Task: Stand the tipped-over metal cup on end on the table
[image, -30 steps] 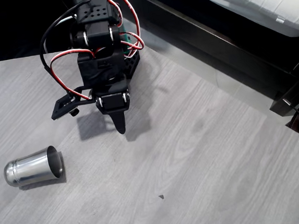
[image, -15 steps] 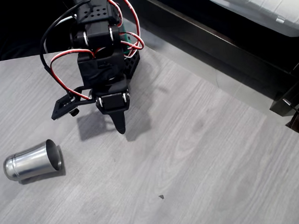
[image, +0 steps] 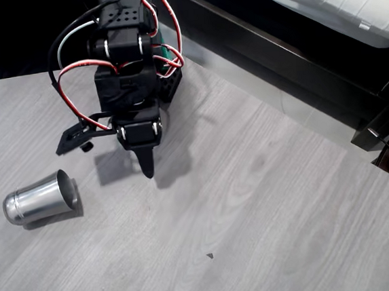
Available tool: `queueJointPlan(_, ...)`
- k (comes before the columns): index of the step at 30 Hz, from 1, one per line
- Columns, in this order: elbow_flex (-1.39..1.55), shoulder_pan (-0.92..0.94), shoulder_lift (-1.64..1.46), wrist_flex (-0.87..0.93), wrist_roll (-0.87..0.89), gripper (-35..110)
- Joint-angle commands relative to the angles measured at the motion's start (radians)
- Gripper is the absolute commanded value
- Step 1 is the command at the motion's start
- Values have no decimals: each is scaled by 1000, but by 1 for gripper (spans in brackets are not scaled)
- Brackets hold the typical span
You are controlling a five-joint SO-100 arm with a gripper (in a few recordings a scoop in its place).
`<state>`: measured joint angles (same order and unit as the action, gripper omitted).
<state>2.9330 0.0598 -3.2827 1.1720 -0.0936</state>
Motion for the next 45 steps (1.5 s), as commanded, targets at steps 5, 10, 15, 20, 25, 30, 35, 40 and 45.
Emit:
queueJointPlan(5,-615,255,466,-2,-245,0)
queueJointPlan(10,-1308,560,1313,268,-511,0)
queueJointPlan(15,-1592,753,1720,408,-713,9)
queueJointPlan(20,-1572,853,1781,443,-890,26)
queueJointPlan(25,-1463,900,1746,430,-1057,35)
queueJointPlan(30,-1338,890,1743,295,-1088,35)
queueJointPlan(35,-1247,871,1775,144,-1086,35)
queueJointPlan(40,-1246,854,1819,81,-1062,35)
queueJointPlan(45,-1246,842,1864,75,-1049,35)
